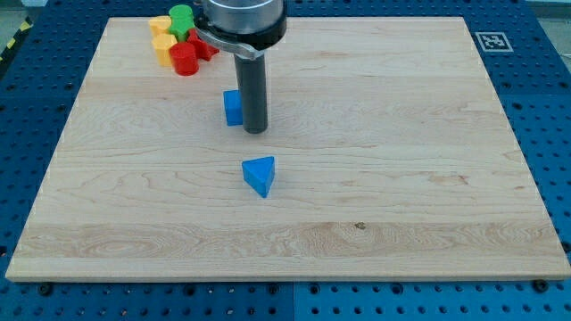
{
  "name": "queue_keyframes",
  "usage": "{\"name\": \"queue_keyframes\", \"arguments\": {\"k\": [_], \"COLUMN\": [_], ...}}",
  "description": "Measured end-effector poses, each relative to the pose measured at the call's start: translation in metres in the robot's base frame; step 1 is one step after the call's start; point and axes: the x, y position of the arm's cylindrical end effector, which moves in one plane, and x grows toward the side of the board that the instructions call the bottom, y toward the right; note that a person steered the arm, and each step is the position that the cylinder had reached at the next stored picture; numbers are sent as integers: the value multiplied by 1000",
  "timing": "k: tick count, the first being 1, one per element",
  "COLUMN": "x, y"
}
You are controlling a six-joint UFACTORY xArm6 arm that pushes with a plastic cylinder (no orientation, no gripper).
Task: Push the blue cube into the red circle
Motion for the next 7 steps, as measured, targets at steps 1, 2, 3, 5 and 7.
{"name": "queue_keyframes", "arguments": {"k": [1, 2, 3, 5, 7], "x": [-13, -30, -48, -75, -87], "y": [-17, -30, -44, -65, -82]}}
